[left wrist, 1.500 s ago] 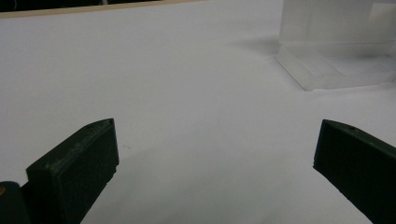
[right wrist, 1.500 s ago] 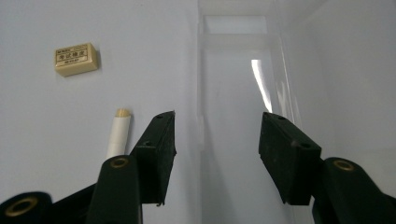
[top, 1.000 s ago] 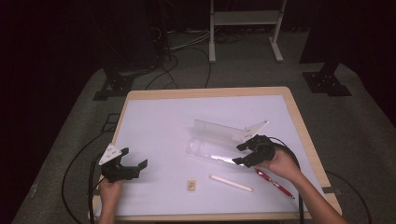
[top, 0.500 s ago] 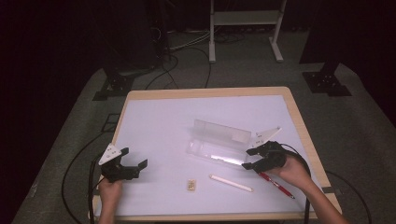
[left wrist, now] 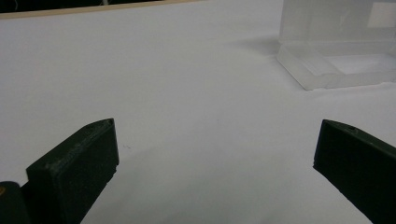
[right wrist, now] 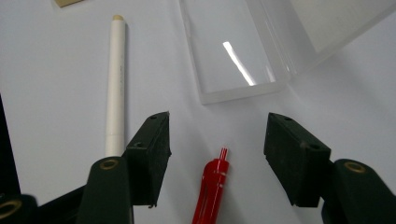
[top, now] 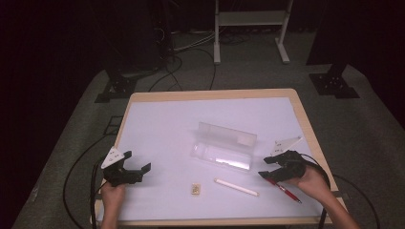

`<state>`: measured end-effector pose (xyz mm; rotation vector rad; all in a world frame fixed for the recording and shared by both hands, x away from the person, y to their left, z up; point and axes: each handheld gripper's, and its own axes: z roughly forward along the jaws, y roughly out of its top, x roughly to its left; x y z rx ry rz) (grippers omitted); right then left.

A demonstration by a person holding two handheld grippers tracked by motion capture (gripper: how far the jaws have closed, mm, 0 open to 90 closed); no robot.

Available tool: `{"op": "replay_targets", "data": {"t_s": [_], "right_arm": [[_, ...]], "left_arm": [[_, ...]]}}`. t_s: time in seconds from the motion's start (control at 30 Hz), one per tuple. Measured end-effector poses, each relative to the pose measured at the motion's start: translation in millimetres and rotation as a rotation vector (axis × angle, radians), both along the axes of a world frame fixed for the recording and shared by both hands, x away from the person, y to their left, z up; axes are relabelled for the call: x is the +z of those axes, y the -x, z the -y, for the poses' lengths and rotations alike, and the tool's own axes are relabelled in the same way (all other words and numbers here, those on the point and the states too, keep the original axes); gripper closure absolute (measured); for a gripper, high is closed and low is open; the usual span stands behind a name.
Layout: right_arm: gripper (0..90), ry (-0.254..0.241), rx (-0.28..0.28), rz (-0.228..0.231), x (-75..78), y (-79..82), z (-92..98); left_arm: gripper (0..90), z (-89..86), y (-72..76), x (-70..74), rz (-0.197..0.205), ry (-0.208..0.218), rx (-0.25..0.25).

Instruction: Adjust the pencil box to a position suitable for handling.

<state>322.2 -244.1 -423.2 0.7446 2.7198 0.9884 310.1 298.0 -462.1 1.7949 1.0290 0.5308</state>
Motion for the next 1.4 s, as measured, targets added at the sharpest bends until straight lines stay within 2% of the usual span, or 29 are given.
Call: {"op": "replay_targets", "data": {"t_s": [0.47, 0.93, 1.03, 1.2, 1.4], "right_arm": [[41.7, 0.015, -0.05, 0.009, -0.3, 12.8, 22.0], [53.1, 0.041, -0.078, -0.03, -22.9, 35.3, 34.9], [56.3, 0.056, -0.085, -0.028, -26.1, 37.6, 36.7], [63.3, 0.054, -0.095, -0.02, -30.4, 40.6, 40.0], [70.8, 0.07, -0.084, -0.018, -36.5, 41.0, 39.4]], "left_arm": [[0.0, -0.8, -0.3, 0.0, 0.0, 0.006, -0.002], [0.0, -0.8, 0.0, 0.0, 0.002, 0.006, -0.003], [0.0, -0.7, 0.2, 0.1, 0.003, 0.004, -0.002], [0.0, -0.9, 0.2, 0.2, 0.003, 0.006, -0.004], [0.0, -1.0, 0.1, 0.2, 0.002, 0.006, -0.005]]}}
